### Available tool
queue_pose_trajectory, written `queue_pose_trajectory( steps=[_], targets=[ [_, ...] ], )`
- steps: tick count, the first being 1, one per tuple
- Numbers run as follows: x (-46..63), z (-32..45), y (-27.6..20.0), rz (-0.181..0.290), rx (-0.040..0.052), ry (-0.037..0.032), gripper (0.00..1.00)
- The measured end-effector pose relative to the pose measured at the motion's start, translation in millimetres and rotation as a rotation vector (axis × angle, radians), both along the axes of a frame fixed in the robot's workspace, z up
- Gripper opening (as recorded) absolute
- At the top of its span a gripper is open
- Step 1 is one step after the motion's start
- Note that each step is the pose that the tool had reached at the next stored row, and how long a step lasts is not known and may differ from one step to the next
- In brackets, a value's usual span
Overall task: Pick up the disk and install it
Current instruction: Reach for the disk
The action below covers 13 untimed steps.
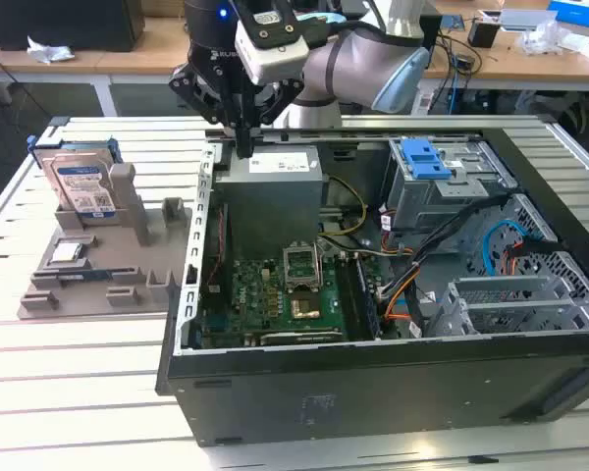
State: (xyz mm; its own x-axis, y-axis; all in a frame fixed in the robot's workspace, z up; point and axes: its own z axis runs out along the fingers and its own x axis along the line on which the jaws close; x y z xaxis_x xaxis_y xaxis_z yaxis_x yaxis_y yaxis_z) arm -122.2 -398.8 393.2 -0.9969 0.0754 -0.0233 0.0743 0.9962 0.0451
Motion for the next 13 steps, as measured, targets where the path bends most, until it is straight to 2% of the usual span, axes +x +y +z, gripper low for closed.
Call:
queue_pose_trajectory(
  steps=[3,13],
  targets=[
    [-15.3,0.0,0.0,0.000,0.0000,0.0000,0.10],
    [-34.7,0.0,0.0,0.000,-0.0001,0.0000,0.10]
  ],
)
